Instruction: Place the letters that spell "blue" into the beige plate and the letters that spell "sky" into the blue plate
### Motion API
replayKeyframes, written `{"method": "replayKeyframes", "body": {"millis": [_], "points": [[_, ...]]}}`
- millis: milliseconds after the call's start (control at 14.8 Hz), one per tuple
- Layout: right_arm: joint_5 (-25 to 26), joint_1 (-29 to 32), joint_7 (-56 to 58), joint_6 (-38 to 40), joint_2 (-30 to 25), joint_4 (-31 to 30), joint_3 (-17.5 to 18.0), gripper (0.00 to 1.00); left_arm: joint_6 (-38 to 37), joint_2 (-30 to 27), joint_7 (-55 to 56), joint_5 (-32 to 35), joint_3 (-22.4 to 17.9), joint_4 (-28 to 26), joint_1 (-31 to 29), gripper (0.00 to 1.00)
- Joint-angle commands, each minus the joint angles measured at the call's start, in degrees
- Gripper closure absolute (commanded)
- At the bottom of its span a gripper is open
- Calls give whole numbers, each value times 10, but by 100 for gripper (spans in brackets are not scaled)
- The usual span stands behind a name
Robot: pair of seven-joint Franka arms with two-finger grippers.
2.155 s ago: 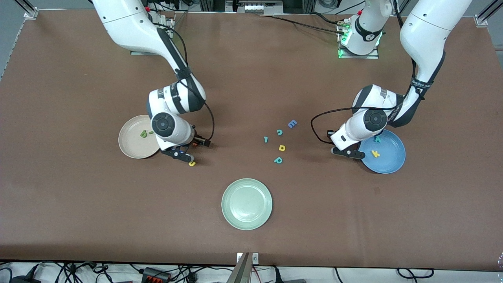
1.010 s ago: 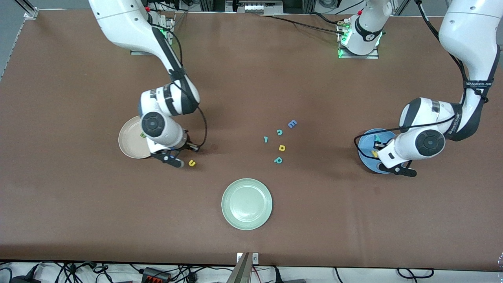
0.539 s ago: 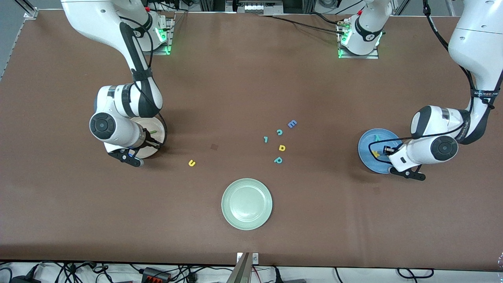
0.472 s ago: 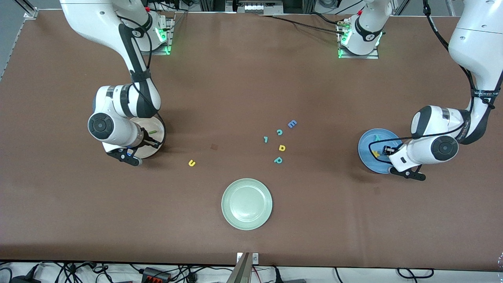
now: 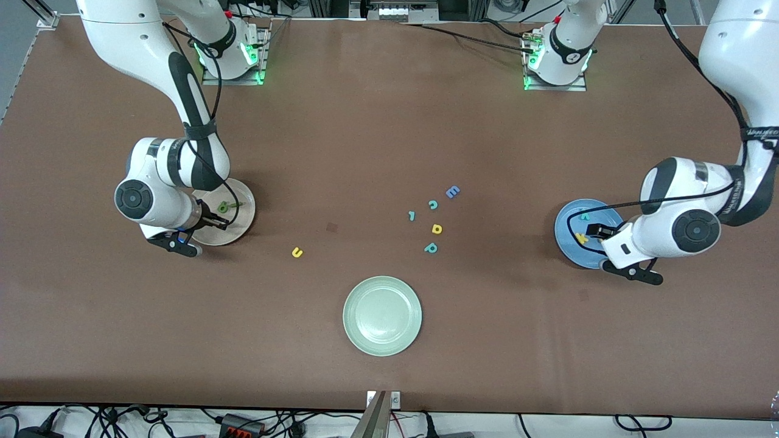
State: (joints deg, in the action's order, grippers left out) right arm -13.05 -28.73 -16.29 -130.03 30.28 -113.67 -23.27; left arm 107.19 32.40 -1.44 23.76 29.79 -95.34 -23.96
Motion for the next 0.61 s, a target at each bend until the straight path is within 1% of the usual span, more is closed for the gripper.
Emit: {"method": "replayKeyframes", "body": {"millis": [0,67,202,269,337,404,472,539], "points": [[-1,-1,-1,-11,2,-1,2,0,-118,-26,-5,-26,35,81,-6,0],[-1,-5,-1,-8,0,5,2,0,-150,-31,-9,-40,40,113,-6,0],[-6,-15,-1,-8,-1,23,6,0,-197,-44,-8,-44,45,173,-2,0],[-15,-25,-2,-8,1,41,6,0,-227,-51,-7,-51,56,201,-3,0],[-43,-34,-4,-9,6,60,6,0,-257,-54,-8,-57,61,227,-5,0],[-77,-42,-9,-8,26,91,6,0,-286,-57,-8,-64,61,255,-3,0],[-95,-49,-22,-8,39,114,6,0,-287,-82,-5,-84,52,257,1,0],[-97,-57,-45,-10,50,130,6,0,-275,-110,-3,-106,34,251,3,0]]}}
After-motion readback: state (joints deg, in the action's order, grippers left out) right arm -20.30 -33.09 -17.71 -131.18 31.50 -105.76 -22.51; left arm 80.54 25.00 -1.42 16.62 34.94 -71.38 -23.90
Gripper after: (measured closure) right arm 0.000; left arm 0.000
